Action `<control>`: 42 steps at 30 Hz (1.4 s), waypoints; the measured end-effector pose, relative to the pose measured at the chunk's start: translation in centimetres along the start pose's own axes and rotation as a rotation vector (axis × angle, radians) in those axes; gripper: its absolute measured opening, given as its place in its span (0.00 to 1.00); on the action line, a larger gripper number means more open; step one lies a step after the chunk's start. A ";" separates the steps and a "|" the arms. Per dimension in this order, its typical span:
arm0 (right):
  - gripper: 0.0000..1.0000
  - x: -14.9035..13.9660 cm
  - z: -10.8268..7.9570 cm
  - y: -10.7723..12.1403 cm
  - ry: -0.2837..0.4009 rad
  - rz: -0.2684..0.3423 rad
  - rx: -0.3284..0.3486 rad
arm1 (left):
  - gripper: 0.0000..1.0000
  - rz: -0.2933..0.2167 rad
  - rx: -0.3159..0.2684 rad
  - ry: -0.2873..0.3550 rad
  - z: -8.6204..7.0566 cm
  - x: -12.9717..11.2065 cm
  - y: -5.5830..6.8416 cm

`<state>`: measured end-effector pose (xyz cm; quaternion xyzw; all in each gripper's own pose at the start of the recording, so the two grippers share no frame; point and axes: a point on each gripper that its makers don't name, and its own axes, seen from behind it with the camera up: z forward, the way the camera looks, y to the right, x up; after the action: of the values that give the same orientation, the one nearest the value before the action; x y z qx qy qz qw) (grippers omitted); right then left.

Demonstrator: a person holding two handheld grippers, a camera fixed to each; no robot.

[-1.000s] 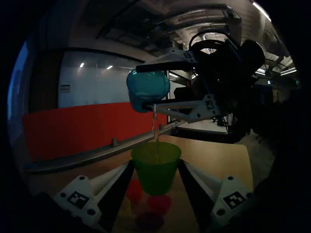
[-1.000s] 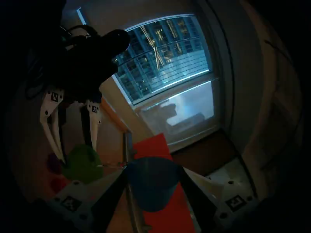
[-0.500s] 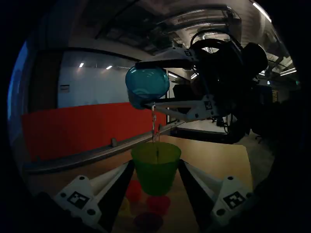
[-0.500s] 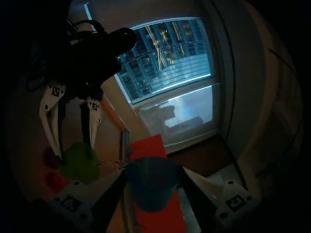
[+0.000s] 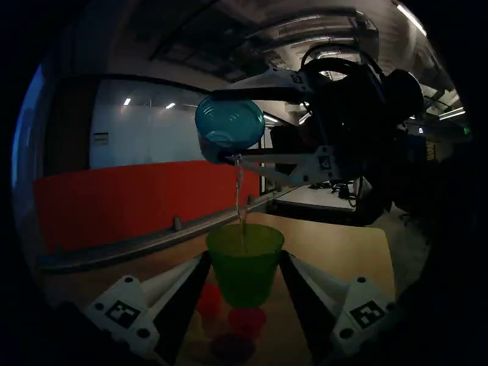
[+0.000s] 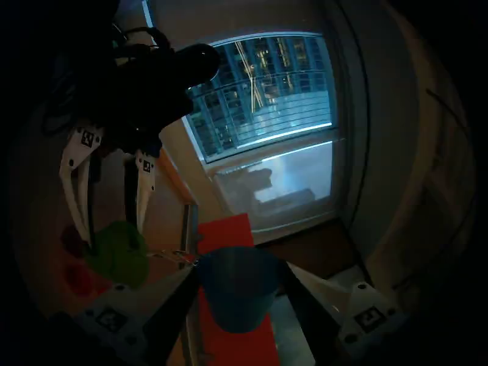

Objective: Pour water

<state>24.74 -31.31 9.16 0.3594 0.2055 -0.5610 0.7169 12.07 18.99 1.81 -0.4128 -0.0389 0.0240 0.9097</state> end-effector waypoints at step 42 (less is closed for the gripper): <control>0.93 1.3 0.5 1.8 0.001 -0.196 -0.037 | 0.81 -0.002 -0.001 0.009 0.2 0.3 -0.2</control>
<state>26.75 -32.34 9.10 0.3245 0.2504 -0.6242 0.6651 12.33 19.08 2.09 -0.4134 -0.0353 0.0210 0.9096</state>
